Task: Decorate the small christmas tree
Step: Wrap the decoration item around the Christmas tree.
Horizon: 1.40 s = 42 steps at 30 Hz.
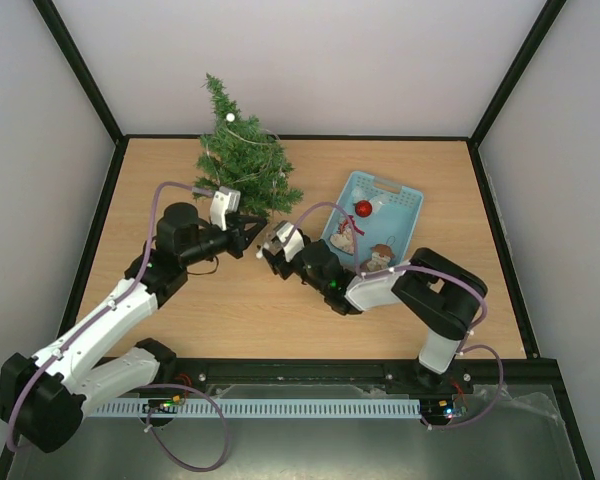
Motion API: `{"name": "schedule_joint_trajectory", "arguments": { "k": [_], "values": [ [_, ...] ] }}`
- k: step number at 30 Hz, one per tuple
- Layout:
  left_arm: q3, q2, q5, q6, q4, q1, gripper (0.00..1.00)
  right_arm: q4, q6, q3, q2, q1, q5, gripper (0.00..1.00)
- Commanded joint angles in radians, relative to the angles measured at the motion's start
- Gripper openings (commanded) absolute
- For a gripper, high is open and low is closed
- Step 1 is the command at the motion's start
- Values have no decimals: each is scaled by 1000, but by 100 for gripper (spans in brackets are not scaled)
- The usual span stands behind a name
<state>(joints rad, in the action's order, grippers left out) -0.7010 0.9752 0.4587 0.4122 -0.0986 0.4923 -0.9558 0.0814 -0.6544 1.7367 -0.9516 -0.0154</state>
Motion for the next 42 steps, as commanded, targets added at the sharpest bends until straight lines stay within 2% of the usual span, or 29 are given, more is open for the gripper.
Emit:
{"name": "schedule_joint_trajectory", "arguments": {
  "k": [1, 7, 12, 17, 26, 34, 42],
  "values": [
    [-34, -24, 14, 14, -35, -5, 2, -75, -16, -46, 51, -14, 61, 65],
    [-40, -22, 19, 13, -35, -4, 2, -86, -40, -34, 68, -22, 60, 63],
    [-45, -22, 15, 9, -27, -4, 2, -98, -52, 10, 33, -28, 87, 46],
    [-56, -23, 6, -10, 3, -5, 2, -86, -58, 82, -33, -27, 105, 35],
    [-57, -17, -27, -56, 44, -6, 2, 40, -15, 118, -155, -27, 163, 33],
    [-35, -6, -123, -123, 122, -8, 2, 261, 53, 114, -300, -28, 273, 34],
    [-11, 52, -105, -117, 129, -8, 2, 463, 145, 87, -432, -27, 403, 35]
  ]
}}
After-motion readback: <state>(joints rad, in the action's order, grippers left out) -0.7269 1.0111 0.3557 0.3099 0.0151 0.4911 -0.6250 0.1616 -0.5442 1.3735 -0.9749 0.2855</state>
